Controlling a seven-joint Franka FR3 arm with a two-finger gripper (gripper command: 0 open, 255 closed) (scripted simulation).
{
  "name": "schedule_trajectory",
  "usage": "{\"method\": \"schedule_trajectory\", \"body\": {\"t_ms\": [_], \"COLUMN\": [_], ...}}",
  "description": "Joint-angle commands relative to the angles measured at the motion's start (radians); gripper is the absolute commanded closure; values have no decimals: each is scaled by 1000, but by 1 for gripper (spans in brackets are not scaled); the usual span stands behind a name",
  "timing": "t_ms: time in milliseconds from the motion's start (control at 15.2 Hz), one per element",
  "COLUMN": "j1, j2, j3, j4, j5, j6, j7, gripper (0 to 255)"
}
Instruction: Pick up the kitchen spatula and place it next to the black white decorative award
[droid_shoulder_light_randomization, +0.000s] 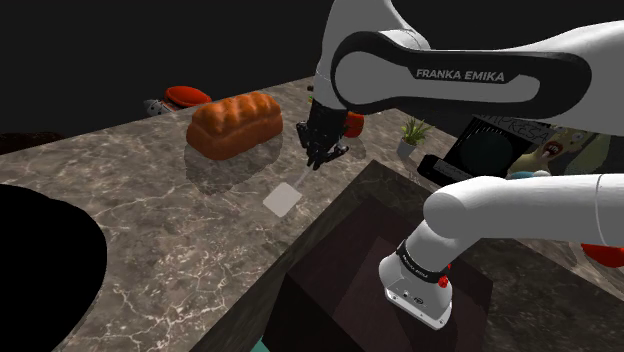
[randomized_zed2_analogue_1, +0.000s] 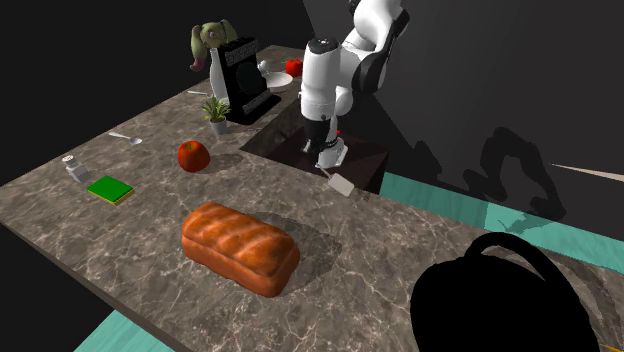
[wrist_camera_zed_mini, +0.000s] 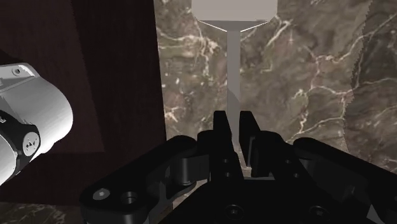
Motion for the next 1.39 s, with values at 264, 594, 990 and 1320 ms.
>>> {"method": "schedule_trajectory", "body": {"t_ms": [264, 594, 990, 1320], "j1": [-5, -11, -20, -28], "j2": [-13, -17, -14, -5], "j3": [-35, -63, -92, -112], "j4": [64, 123, 200, 269], "j5": [-26, -47, -71, -90], "j6": [-78, -143, -218, -279], "j7": [1, 2, 5, 7], "gripper": [255, 255, 255, 255]}}
